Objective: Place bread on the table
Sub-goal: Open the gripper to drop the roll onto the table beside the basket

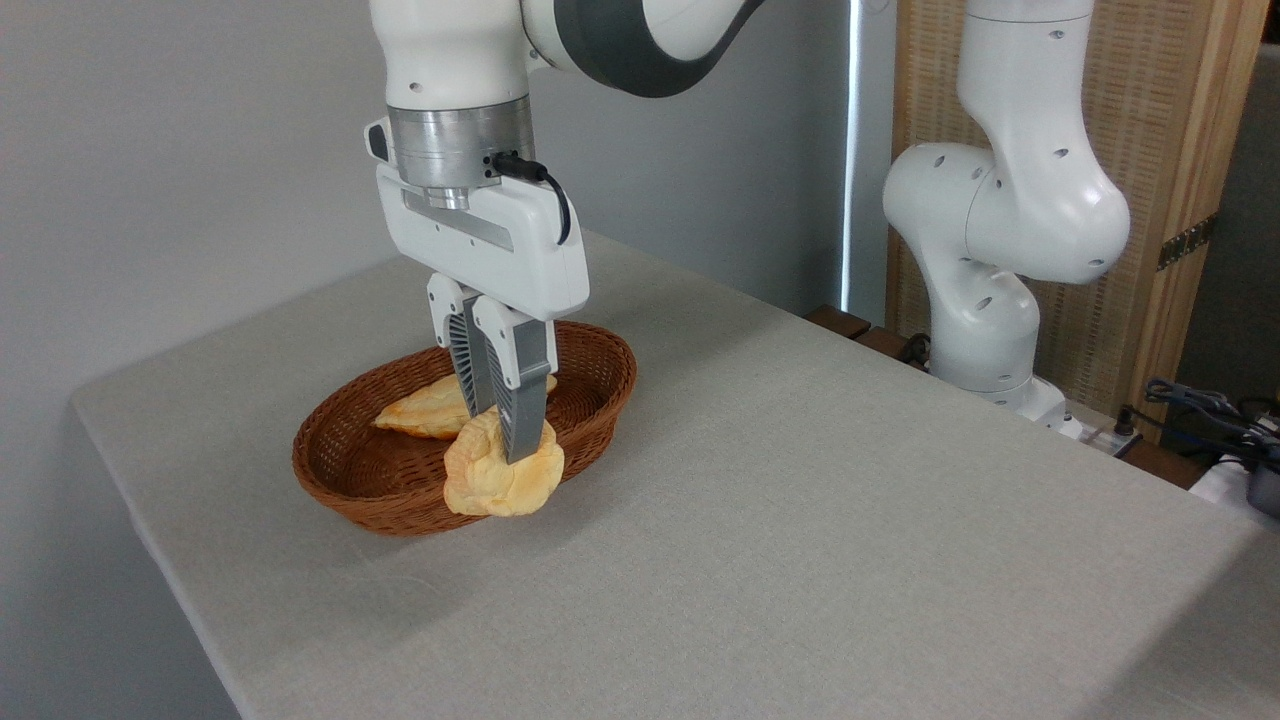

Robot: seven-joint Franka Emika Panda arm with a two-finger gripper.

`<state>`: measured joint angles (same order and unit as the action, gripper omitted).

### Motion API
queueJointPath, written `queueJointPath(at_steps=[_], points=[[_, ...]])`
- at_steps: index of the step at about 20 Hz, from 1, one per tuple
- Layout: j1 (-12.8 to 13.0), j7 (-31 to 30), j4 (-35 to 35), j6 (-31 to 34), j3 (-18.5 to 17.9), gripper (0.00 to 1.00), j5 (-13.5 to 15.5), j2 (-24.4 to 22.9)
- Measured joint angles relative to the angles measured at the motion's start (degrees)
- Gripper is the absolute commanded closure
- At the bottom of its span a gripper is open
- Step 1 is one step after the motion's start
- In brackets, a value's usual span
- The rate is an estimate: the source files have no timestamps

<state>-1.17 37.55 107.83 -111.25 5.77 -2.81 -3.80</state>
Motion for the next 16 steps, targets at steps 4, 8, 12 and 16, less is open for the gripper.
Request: queueJointPath(at_steps=[4,8,12,16], points=[[0.3,0.0,0.0,2.27,0.15,0.0,-0.02,0.0],[0.31,-0.01,0.0,2.47,0.55,0.0,-0.02,0.0],[0.31,-0.01,0.0,2.47,0.59,0.0,-0.02,-0.01],[0.47,-0.01,0.0,2.48,0.64,0.0,-0.02,-0.01]])
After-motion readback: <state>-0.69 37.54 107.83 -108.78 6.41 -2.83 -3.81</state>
